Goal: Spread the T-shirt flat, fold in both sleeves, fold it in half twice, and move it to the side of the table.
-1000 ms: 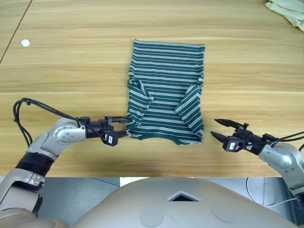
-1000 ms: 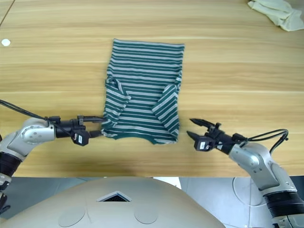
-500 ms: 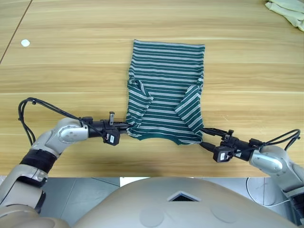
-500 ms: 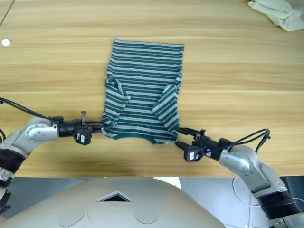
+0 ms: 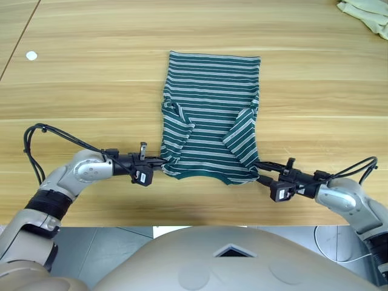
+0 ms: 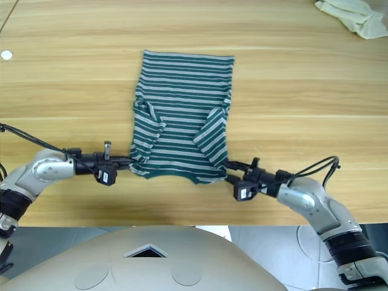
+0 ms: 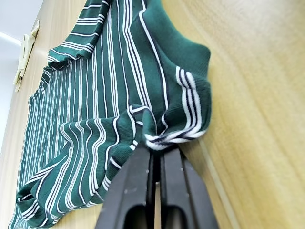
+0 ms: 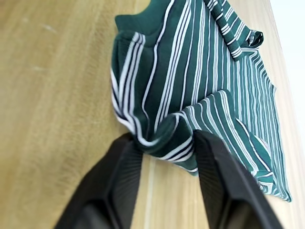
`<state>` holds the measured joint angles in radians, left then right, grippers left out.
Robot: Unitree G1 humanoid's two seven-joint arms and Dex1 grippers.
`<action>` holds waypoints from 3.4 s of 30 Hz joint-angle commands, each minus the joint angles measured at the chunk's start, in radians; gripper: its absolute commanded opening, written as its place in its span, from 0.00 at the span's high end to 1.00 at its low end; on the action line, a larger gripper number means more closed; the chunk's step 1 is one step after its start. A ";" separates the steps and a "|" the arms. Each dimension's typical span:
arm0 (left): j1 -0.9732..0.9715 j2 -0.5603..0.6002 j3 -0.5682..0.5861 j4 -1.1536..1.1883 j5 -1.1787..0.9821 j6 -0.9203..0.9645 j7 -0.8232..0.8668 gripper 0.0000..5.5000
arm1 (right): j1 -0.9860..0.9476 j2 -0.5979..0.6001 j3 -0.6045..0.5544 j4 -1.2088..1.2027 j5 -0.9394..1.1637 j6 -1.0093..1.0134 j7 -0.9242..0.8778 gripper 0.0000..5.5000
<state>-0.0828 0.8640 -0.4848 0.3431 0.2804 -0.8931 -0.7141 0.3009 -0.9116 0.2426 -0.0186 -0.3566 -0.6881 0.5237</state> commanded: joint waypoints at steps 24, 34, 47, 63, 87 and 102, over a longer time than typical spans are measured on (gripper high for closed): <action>0.276 -0.144 -0.070 -0.150 -0.006 0.101 0.032 1.00 | 0.211 0.013 -0.193 0.032 0.057 0.024 -0.096 0.99; 0.495 -0.061 0.030 -0.323 -0.041 0.195 0.086 1.00 | 0.415 0.051 -0.276 -0.148 0.127 0.003 -0.103 0.99; 0.373 -0.129 0.203 -0.334 -0.132 0.238 0.177 1.00 | 0.240 0.115 -0.293 -0.188 0.191 0.047 -0.085 0.99; -0.280 -0.415 0.255 0.183 -0.075 0.302 0.304 1.00 | -0.478 0.359 -0.168 0.268 -0.042 0.222 -0.297 0.99; -0.758 -0.600 0.288 0.992 0.035 0.380 0.576 0.88 | -1.129 0.585 0.032 1.258 -0.172 0.166 -0.652 0.81; -0.782 -0.570 0.446 1.010 -0.039 0.500 0.752 0.67 | -1.161 0.789 0.341 1.253 -0.401 0.183 -0.591 0.52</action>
<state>-0.8801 0.2846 -0.0904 1.3567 0.2872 -0.3835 0.0346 -0.8353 -0.1536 0.5304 1.1895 -0.7107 -0.5551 -0.1123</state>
